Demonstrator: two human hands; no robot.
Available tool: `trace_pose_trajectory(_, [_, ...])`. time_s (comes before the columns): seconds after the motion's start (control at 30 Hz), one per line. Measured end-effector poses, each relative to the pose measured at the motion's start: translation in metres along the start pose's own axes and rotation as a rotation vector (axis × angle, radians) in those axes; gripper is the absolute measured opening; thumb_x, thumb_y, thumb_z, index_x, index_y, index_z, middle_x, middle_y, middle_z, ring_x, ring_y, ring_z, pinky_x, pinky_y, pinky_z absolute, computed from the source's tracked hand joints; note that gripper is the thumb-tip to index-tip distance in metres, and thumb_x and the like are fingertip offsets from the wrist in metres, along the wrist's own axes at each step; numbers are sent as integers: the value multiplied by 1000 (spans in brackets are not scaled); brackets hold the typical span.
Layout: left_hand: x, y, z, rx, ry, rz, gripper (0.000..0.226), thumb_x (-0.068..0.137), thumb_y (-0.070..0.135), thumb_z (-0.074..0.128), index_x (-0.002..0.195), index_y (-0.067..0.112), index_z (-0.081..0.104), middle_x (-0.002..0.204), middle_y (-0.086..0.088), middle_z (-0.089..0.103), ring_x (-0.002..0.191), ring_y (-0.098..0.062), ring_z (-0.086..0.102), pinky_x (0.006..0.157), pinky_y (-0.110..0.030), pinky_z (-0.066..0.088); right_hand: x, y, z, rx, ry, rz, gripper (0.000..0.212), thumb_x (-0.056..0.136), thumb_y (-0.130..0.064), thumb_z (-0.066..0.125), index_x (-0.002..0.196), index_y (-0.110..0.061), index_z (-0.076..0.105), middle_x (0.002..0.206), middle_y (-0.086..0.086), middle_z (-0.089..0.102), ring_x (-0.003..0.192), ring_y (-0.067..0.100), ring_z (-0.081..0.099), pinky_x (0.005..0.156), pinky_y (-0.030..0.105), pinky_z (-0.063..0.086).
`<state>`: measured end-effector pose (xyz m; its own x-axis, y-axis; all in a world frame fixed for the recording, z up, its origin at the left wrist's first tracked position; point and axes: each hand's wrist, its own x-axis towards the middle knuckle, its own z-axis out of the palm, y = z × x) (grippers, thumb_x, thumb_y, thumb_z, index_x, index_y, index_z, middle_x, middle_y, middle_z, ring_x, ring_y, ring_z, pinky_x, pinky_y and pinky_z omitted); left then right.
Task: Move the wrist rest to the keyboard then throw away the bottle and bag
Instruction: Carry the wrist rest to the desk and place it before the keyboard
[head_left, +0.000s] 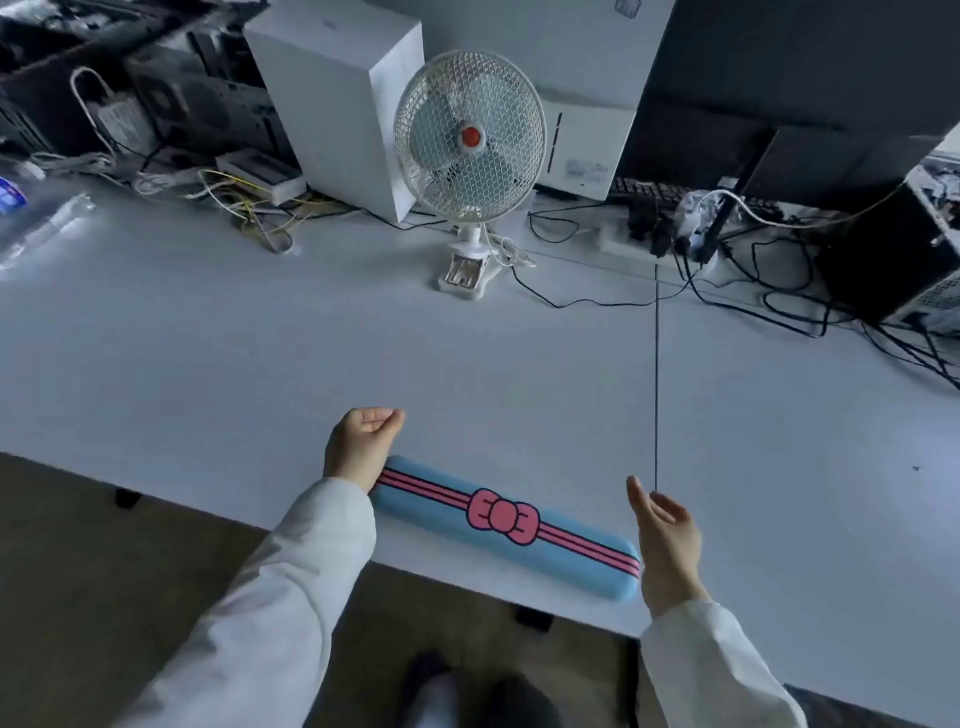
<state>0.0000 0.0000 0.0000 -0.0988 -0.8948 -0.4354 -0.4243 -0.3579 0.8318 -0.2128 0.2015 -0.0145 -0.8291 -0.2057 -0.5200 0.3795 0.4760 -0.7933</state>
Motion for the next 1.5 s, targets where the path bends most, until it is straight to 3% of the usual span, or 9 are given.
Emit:
trace_pose_trajectory(0.17, [10,-29,-3,134,-47,-66,43,80,30,63,113,2,59,122,-14,64,113,-28,59,101,-35,41,-5,37,-8,-58,104,125,71,74,-41,71,129,-3,49,133,17,55,123,33,50,106,40,36])
trace_pose_trajectory(0.3, [10,-49,0,204,-52,-104,49,79,32,64,118,5,55,127,-14,61,117,-28,56,98,-33,39,-8,56,-8,-79,79,173,72,69,-53,68,123,-7,52,95,16,60,84,28,55,79,36,44])
trace_pose_trajectory(0.43, [10,-65,3,245,-73,-139,55,79,31,65,125,4,52,132,-15,57,123,-29,52,101,-34,38,-8,71,-10,-78,83,194,73,74,-38,72,131,0,46,127,19,57,107,34,57,97,41,43])
trace_pose_trajectory(0.57, [13,-73,6,292,-75,-125,37,79,32,65,108,8,61,113,-14,66,123,-34,51,95,-34,39,-1,74,-9,-103,75,184,71,74,-38,72,129,0,48,126,17,60,98,27,55,92,36,43])
trace_pose_trajectory(0.67, [15,-75,9,321,-75,-131,58,80,34,64,126,2,51,134,-17,55,127,-34,47,102,-38,36,6,74,-8,-100,60,206,65,74,-38,72,124,-1,54,112,14,62,93,25,54,83,33,43])
trace_pose_trajectory(0.8, [21,-80,13,346,-57,-137,38,78,36,65,97,3,62,128,-22,59,122,-36,50,99,-39,38,13,75,-7,-124,60,220,64,73,-42,72,119,-1,58,95,11,57,84,23,50,76,29,39])
trace_pose_trajectory(1.0, [29,-83,12,352,-58,-104,46,76,48,62,93,5,67,101,-17,71,104,-36,59,86,-36,43,21,77,-6,-117,46,253,52,73,-42,71,107,-4,64,84,8,55,82,24,50,76,31,42])
trace_pose_trajectory(1.23, [28,-93,10,152,-52,-143,31,81,20,65,100,-4,62,101,-24,67,106,-41,59,80,-31,37,24,70,-7,43,-3,246,29,80,-24,68,100,-7,57,78,1,56,79,19,55,81,34,49])
trace_pose_trajectory(1.5, [4,-105,6,-45,72,-248,48,78,19,68,119,4,47,125,-18,57,114,-35,54,98,-49,43,26,57,-7,171,-89,201,29,81,-12,67,105,-3,53,86,7,54,86,25,57,84,39,51])
